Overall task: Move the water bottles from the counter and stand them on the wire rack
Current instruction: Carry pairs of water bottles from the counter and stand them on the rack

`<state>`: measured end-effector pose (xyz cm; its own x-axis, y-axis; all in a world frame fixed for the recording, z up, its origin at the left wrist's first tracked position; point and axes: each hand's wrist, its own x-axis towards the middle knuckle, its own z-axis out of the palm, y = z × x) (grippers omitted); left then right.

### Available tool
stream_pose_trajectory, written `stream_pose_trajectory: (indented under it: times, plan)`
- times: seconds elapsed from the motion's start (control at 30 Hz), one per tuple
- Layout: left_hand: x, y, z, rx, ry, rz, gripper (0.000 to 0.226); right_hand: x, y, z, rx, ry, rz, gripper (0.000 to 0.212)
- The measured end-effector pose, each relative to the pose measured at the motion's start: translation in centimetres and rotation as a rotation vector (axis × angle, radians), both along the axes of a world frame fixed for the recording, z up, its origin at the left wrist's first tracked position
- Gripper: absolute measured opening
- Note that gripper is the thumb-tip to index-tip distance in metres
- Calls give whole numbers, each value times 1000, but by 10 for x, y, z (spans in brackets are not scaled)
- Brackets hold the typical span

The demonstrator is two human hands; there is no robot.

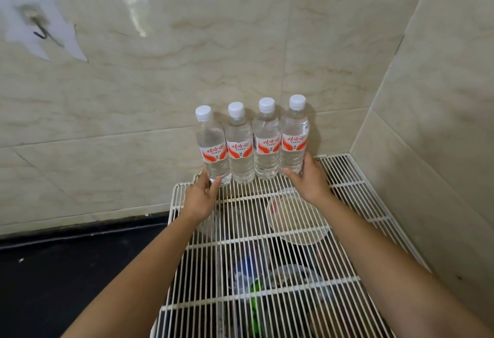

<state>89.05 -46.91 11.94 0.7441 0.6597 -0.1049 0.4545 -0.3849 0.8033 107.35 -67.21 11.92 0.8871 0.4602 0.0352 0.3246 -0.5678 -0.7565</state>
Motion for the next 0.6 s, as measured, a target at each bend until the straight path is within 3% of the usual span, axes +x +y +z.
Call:
stream_pose_trajectory:
  times: [0.1,0.13,0.27,0.37,0.5,0.6]
  plan:
    - [-10,-8,9,-40,-23,7,61,-14,-3,2,-50,14,-45,97]
    - [-14,-11,11,-47,-34,12,65,-18,-5,3,-47,-8,-84,94]
    - [-36,-16,16,86,-52,41,68,-35,-14,13,26,-192,-166,39]
    - [-52,-23,27,180,-71,77,68,-47,-12,25,-39,-340,-68,25]
    - [-93,-41,39,636,-13,221,61,-68,2,28,-27,-586,118,44]
    - [-142,-52,40,772,88,327,60,-90,21,24,-99,-609,244,66]
